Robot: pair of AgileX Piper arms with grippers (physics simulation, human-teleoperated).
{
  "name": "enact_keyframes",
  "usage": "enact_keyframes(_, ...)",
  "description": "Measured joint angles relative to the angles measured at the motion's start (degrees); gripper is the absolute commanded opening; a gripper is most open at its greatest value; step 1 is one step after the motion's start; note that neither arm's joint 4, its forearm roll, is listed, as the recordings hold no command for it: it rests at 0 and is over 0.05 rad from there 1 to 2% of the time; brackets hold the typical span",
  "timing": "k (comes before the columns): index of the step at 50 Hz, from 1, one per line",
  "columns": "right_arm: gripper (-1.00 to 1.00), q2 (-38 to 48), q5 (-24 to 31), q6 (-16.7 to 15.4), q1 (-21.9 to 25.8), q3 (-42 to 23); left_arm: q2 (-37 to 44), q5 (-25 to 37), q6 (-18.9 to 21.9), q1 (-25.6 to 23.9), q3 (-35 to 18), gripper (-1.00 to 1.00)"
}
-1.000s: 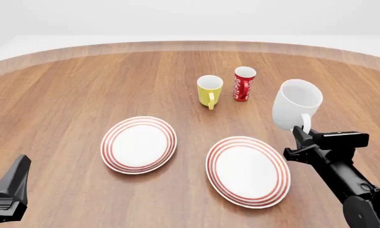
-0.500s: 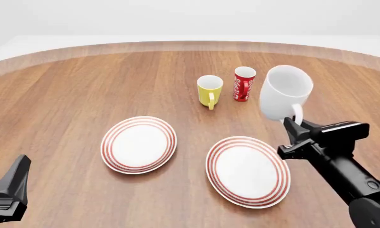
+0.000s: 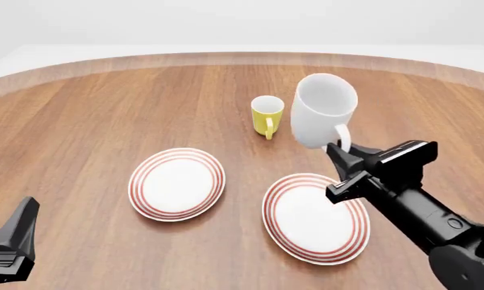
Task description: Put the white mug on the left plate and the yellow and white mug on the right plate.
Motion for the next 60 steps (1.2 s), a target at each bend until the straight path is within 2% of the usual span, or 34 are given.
enact_keyframes(26,-1.0,6.37,1.73,0.34,10.25,-8.72,0.0,0.0,0.0,0.0,0.0,1.0)
enact_keyframes(60,-1.0,21.41,0.24,0.96,16.47,-19.67,0.0,0.0,0.0,0.0,0.0,1.0)
